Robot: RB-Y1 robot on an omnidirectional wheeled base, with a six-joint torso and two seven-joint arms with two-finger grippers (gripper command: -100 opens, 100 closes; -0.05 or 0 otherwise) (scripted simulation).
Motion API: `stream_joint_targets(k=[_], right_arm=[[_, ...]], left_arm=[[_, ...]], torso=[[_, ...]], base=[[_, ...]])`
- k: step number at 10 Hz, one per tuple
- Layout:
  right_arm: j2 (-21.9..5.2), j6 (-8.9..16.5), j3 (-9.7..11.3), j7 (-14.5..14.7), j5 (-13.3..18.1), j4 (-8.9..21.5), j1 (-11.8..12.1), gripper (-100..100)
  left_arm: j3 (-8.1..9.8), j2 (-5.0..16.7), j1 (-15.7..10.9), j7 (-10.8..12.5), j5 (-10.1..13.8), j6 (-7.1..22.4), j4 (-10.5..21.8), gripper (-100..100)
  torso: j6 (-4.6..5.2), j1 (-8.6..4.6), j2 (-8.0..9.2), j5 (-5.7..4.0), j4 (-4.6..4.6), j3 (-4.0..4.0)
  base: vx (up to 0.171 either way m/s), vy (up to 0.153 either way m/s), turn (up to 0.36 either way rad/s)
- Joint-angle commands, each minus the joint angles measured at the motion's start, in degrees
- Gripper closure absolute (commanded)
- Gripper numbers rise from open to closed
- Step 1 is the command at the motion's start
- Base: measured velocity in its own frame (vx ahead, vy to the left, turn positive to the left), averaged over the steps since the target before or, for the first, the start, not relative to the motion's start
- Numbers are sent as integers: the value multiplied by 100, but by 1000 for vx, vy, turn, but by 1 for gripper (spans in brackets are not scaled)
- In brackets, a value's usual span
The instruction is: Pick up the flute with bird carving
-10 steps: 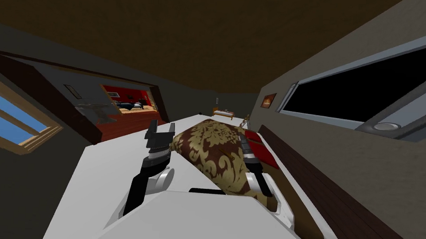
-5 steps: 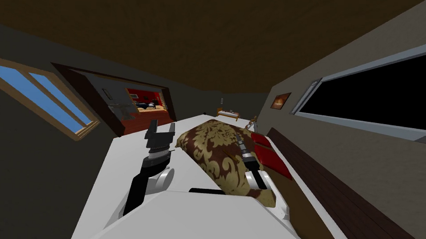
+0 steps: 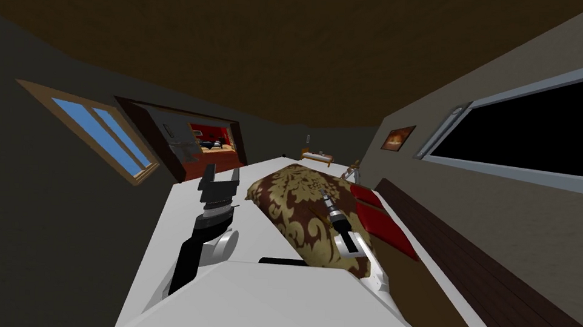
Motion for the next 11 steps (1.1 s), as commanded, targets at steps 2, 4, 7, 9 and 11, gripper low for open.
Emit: stream_joint_targets(k=[2,4,7,9,11], right_arm=[[-30,65,15,59,94,348,-1,-100],[-102,232,58,148,283,755,-94,-100],[-166,398,104,239,472,1203,-183,-100],[-223,561,154,331,661,1553,-268,-100],[-223,561,154,331,661,1648,-268,-100]], left_arm=[[0,0,0,0,0,0,0,0],[0,0,0,0,0,0,0,0],[0,0,0,0,0,0,0,0],[0,0,0,0,0,0,0,0],[1,0,1,0,0,0,0,0]], torso=[[3,-3,2,0,0,1],[0,-2,3,-1,1,2],[3,-3,2,0,0,1],[2,-1,4,0,1,2],[6,-10,12,-1,2,6]], base=[[11,15,86],[24,31,176],[20,24,139],[19,34,129],[2,4,11]])
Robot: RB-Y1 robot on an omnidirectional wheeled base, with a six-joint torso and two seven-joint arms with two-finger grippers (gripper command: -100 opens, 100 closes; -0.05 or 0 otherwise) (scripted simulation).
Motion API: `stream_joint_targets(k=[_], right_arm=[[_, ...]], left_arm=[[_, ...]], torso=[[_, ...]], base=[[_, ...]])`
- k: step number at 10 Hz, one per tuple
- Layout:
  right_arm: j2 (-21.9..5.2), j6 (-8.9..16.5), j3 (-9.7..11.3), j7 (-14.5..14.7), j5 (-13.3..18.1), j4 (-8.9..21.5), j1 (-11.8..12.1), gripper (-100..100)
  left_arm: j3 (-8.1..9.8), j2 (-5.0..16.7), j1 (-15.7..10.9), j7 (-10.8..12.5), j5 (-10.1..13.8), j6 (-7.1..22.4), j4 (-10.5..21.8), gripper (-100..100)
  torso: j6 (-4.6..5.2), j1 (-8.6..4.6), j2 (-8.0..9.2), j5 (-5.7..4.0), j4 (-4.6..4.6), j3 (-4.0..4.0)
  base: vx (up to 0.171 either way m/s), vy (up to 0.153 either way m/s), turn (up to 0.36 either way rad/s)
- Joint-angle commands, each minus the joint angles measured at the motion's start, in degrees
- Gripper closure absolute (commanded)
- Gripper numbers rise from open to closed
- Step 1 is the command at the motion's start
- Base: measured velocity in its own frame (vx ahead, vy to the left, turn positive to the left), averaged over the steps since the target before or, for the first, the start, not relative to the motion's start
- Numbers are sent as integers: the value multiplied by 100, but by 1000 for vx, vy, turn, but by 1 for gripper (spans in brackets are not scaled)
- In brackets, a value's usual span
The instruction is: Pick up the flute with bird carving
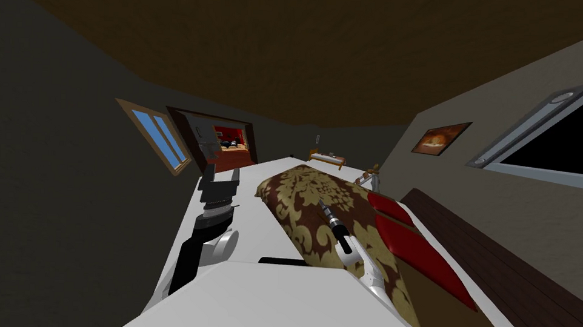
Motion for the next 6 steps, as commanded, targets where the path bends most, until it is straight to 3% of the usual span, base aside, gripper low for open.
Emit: stream_joint_targets(k=[1,5,6], right_arm=[[4,-13,-7,3,3,30,2,-100],[4,-13,-7,3,3,30,2,-100],[-45,147,46,96,190,317,-79,-100]], left_arm=[[0,0,0,0,0,0,0,0],[0,0,0,0,0,0,0,0],[0,0,0,0,0,0,0,0]], torso=[[0,0,0,0,0,0],[0,-2,1,-1,0,1],[0,2,0,0,0,0]], base=[[0,0,0],[1,-5,6],[22,38,147]])
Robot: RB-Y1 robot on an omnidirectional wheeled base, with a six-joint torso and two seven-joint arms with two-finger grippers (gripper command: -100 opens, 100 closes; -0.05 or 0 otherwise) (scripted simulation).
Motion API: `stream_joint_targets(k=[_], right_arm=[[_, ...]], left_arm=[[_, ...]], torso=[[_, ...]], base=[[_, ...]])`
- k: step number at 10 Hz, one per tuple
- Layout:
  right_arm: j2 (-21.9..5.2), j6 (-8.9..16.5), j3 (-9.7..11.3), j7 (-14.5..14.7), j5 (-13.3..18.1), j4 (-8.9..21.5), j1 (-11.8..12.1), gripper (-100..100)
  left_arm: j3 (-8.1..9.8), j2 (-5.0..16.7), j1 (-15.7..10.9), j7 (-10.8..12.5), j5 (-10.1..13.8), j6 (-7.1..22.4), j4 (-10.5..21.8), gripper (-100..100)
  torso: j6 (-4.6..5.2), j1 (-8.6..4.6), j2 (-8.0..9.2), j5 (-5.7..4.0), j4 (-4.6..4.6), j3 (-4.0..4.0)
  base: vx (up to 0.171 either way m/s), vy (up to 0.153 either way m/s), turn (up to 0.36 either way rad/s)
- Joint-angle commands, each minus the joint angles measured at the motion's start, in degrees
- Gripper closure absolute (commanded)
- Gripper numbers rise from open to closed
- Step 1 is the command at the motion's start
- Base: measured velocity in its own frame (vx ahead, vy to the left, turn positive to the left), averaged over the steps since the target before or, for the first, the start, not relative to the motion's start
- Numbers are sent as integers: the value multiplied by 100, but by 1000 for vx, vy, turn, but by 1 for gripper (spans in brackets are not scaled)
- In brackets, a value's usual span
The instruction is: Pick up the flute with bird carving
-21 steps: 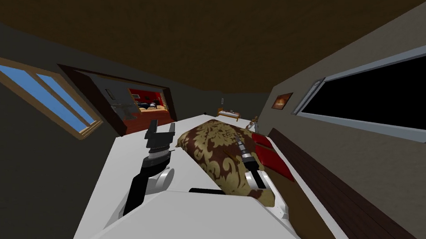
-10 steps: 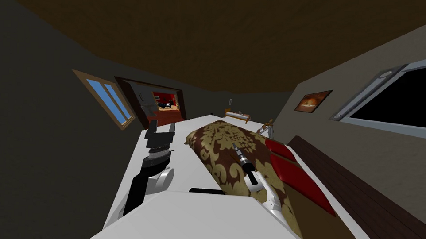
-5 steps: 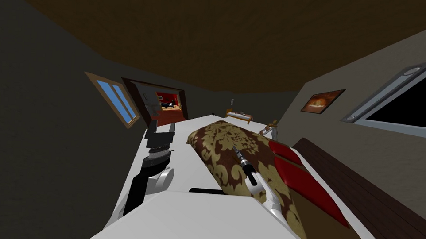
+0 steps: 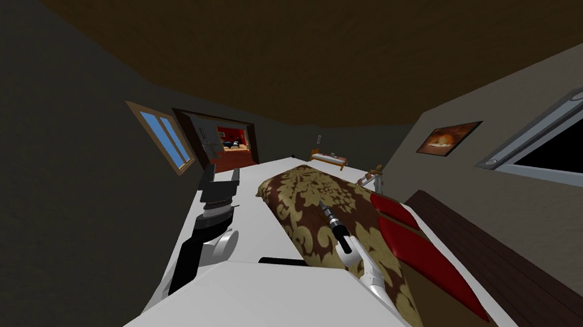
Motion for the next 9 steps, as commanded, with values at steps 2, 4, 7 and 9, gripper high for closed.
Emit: stream_joint_targets(k=[2,4,7,9], right_arm=[[31,58,7,78,105,320,-25,-100],[31,58,7,78,105,320,-25,-100],[31,58,7,78,105,320,-25,-100],[31,58,7,78,105,320,-25,-100]], left_arm=[[0,0,0,0,0,0,0,0],[0,0,0,0,0,0,0,0],[1,0,0,0,0,0,0,0],[1,0,0,0,0,0,0,0]], torso=[[3,-9,1,-1,-1,0],[3,-4,4,0,0,2],[3,-15,8,-2,2,4],[4,-14,9,-2,2,5]], base=[[15,15,100],[5,7,32],[-1,-7,-4],[-3,-6,-16]])
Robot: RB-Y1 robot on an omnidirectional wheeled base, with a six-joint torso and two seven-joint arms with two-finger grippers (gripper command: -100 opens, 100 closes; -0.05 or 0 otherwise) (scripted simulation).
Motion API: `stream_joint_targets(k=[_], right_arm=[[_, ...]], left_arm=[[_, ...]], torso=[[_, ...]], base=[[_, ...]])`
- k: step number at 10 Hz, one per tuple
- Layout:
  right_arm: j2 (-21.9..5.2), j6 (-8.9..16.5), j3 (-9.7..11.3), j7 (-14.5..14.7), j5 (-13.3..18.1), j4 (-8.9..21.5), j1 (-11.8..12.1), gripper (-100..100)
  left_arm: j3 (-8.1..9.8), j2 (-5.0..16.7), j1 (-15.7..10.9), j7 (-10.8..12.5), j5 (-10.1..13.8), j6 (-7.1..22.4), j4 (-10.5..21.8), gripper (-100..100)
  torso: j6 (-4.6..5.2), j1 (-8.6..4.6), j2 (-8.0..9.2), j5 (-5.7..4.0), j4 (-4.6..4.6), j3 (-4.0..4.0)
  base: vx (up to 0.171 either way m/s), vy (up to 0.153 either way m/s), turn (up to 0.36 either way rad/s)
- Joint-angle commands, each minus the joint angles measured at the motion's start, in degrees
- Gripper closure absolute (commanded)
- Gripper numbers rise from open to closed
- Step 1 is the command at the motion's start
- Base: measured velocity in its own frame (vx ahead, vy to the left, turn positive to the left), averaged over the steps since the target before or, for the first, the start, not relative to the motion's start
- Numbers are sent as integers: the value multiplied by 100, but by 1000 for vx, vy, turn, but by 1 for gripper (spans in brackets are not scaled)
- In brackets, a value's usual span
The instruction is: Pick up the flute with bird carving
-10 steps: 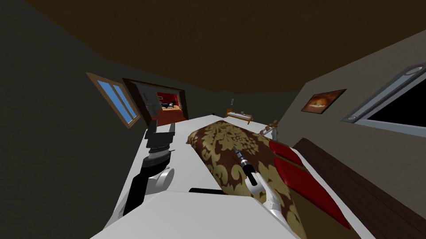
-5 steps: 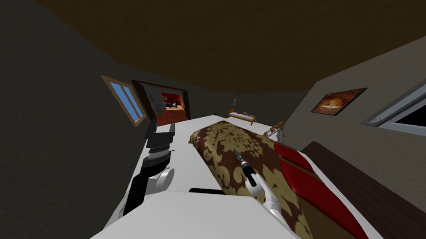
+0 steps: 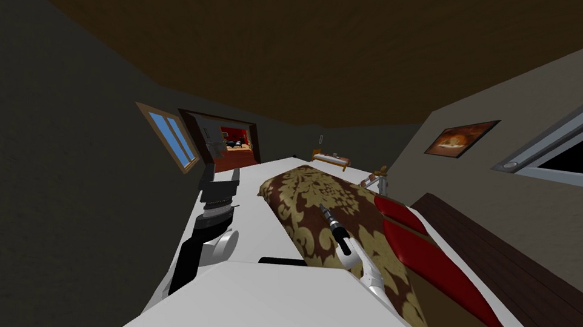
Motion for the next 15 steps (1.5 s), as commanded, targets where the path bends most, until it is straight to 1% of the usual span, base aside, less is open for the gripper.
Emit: stream_joint_targets(k=[1,5,10,11,12,13,15], right_arm=[[-72,194,92,111,49,148,8,-100],[-221,633,311,388,191,504,34,-100],[-434,1368,695,902,492,1174,101,-100],[-434,1368,695,902,492,1174,101,-100],[-474,1525,779,1020,566,1331,118,-100],[-474,1525,779,1020,566,1331,118,-100],[-547,1836,948,1263,723,1660,154,-100]], left_arm=[[0,0,0,0,0,0,0,0],[0,0,0,0,0,0,0,0],[0,0,0,0,0,0,0,0],[0,0,0,0,0,0,0,0],[0,0,0,0,0,0,0,0],[0,0,0,0,0,0,0,0],[0,0,0,0,0,0,0,0]], torso=[[0,0,0,0,0,0],[0,6,-3,2,-1,-2],[-1,10,-4,2,-1,-3],[0,9,-4,2,-1,-3],[0,6,-3,2,0,-2],[0,7,-3,2,-1,-2],[0,9,-3,2,-1,-2]], base=[[5,11,30],[7,15,44],[10,23,64],[5,11,32],[7,16,45],[6,12,35],[13,29,82]])
